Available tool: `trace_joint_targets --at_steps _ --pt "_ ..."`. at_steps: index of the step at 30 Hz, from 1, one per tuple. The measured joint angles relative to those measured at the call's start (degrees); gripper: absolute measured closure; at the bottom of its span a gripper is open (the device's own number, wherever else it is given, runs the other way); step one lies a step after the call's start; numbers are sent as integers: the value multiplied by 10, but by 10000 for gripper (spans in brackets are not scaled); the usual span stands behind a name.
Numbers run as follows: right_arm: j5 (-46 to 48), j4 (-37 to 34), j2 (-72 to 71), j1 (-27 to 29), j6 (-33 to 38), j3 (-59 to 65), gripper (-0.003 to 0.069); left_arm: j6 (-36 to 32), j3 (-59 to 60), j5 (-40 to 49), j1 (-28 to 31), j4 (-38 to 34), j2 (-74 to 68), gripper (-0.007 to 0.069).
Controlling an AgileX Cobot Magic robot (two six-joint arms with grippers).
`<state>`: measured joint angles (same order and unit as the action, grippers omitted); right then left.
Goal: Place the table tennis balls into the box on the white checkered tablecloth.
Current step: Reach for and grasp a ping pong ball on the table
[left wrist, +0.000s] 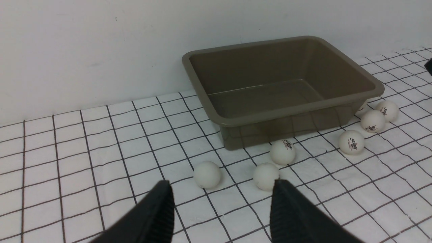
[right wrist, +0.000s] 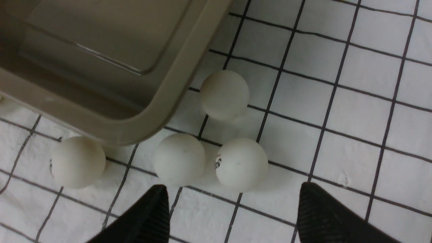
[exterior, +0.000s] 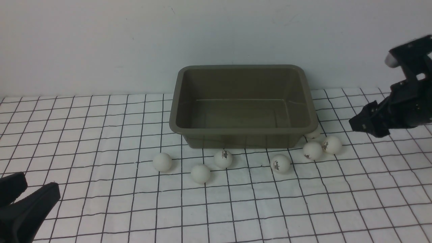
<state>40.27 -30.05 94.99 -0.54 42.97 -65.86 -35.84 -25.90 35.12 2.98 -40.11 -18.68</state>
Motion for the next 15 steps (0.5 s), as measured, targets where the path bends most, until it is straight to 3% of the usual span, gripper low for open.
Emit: trace_joint_targets --at_steps 15 --pt "4 0 161 0 -29 -86 197 0 0 3 0 0 0 268"
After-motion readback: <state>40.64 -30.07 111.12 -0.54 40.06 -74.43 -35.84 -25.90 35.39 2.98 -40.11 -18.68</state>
